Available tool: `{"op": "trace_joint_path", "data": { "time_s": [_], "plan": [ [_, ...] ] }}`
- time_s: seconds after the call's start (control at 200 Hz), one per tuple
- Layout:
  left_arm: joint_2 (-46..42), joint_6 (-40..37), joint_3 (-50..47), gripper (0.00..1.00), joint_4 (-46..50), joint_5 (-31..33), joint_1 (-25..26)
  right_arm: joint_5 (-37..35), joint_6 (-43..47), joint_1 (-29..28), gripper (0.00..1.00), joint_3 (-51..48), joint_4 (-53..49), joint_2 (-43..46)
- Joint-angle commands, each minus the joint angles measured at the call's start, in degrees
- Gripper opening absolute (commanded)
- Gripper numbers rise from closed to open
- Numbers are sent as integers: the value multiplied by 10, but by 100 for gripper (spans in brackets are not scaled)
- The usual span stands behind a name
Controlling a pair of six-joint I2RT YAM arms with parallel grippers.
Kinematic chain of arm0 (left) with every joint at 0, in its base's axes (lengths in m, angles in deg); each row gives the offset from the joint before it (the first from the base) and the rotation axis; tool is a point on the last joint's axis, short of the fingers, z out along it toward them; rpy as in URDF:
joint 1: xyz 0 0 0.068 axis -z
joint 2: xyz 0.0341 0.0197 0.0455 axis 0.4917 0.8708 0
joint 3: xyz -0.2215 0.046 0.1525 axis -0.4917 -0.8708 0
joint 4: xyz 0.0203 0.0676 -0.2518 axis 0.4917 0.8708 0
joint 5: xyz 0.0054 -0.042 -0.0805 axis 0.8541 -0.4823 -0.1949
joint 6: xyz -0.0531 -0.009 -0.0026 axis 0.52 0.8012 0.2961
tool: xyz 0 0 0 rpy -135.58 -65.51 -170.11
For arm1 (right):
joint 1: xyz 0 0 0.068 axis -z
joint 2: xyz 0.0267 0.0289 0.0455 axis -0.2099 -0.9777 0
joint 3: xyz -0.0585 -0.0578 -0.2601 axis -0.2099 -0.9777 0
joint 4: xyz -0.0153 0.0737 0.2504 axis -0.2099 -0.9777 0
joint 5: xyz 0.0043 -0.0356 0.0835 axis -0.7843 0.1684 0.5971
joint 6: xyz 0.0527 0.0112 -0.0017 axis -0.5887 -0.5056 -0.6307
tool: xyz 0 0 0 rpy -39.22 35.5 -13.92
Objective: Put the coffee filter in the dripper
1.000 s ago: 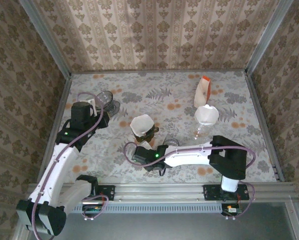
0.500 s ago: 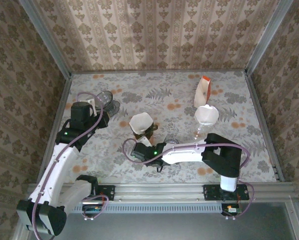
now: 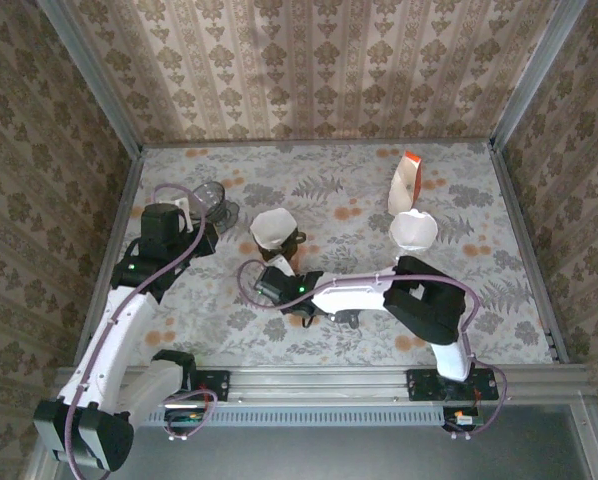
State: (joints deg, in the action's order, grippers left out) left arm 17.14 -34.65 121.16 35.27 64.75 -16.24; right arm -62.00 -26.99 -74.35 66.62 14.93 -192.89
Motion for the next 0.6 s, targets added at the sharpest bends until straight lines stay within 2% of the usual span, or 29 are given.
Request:
{"op": "trace_joint_path", "data": {
  "time_s": [0.0,0.295,0.595],
  "plan": [
    [-3,5,2,0,-12,-4,-8,-7,22,20,36,36,15,-25],
    [2,8,3,0,-14,-13,-13,22,28,27,38,50,10,-24],
    [4,7,6,0,-13,-18,-13,27,-22,-11,53,-36,-5,79]
  ]
}}
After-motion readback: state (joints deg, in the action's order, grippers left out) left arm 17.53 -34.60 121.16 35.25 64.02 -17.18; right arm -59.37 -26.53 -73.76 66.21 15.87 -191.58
